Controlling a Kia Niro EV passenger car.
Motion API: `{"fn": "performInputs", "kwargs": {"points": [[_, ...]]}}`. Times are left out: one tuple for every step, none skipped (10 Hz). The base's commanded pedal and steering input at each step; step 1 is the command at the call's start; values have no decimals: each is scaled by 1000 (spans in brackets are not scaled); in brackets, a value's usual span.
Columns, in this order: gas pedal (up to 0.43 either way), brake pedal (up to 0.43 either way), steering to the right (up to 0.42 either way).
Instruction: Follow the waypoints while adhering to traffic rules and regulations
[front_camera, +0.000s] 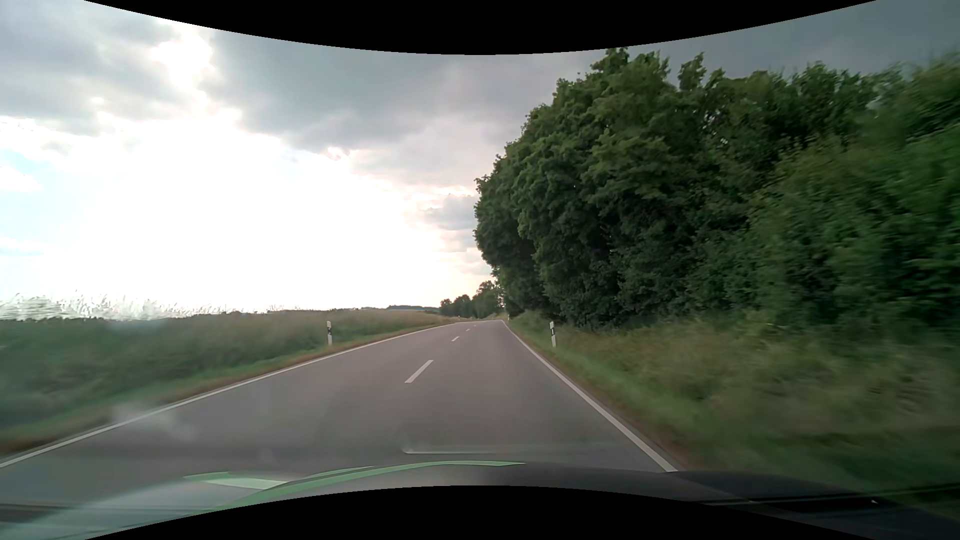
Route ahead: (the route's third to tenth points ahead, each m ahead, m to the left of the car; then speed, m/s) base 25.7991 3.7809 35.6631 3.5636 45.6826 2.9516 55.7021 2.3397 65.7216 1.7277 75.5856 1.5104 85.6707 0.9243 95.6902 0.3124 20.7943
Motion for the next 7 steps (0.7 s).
{"fn": "performInputs", "kwargs": {"points": [[299,0,8],[299,0,8],[299,0,9],[299,0,9],[299,0,9],[299,0,9],[299,0,9]]}}
